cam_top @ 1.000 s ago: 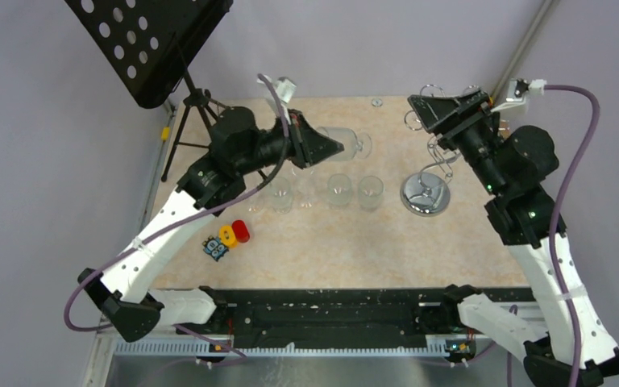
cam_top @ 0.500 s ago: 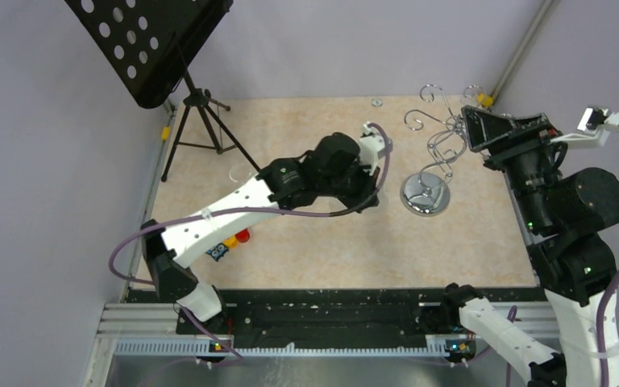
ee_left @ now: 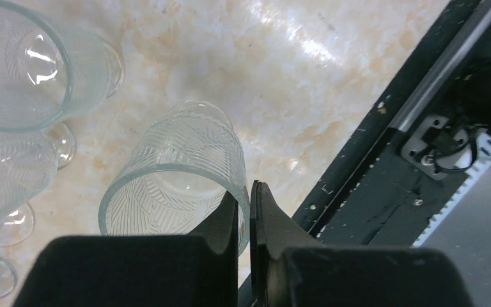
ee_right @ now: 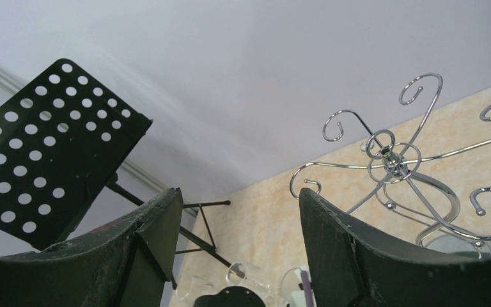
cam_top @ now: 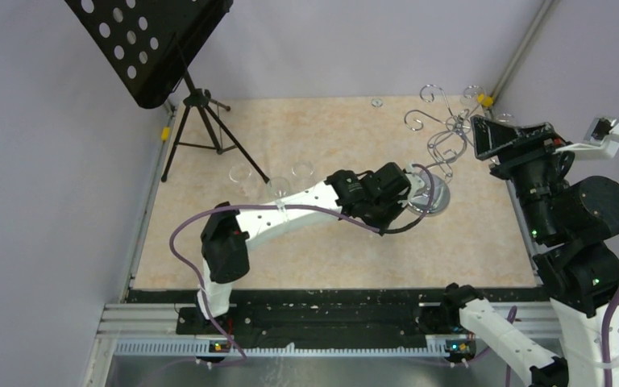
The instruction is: Take the wine glass off the wine glass rack
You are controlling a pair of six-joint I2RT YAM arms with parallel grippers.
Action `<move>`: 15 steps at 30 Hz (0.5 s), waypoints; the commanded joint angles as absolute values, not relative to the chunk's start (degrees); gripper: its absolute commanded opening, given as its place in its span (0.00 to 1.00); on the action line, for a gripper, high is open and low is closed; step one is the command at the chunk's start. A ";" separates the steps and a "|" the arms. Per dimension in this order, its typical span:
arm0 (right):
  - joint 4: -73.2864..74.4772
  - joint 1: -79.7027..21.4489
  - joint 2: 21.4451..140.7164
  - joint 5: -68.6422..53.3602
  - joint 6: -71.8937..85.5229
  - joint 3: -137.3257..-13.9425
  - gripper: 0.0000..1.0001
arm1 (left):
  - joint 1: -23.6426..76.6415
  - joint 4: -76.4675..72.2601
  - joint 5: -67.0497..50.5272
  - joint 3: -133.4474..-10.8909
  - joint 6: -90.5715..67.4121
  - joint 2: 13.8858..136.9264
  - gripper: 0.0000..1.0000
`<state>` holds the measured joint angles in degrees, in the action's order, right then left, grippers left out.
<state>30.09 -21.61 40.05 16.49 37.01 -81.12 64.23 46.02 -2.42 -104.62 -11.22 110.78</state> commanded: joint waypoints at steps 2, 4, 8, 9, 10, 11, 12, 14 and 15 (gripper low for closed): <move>29.98 -21.88 39.30 17.65 35.44 -82.27 0.68 | 64.25 48.33 2.73 -107.35 -10.00 111.63 0.00; 29.73 -21.88 39.16 17.56 35.54 -81.82 0.68 | 64.25 47.62 1.71 -106.90 -10.31 112.27 0.00; 29.58 -21.88 39.29 17.09 35.67 -81.49 0.68 | 64.25 46.01 0.29 -106.99 -11.08 114.09 0.00; 29.67 -21.88 39.25 16.98 35.64 -81.48 0.68 | 64.27 45.54 0.31 -107.23 -11.22 114.72 0.00; 29.70 -21.88 39.35 16.92 35.63 -81.55 0.68 | 64.26 45.55 0.35 -107.68 -11.32 115.37 0.00; 29.75 -21.88 39.37 16.88 35.68 -81.61 0.68 | 64.25 45.66 0.27 -108.25 -11.34 116.04 0.00; 29.84 -21.88 39.33 16.80 35.58 -81.64 0.68 | 64.26 45.88 0.26 -108.85 -11.36 116.76 0.00; 30.04 -21.93 39.31 16.80 35.55 -81.78 0.68 | 64.27 46.33 0.34 -109.60 -11.42 117.90 0.00; 30.18 -21.89 39.29 16.80 35.59 -81.83 0.68 | 64.25 46.46 0.61 -109.76 -11.47 118.33 0.00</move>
<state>30.50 -21.61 39.77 16.49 36.56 -81.10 64.18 48.84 -0.12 -105.89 -11.25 117.27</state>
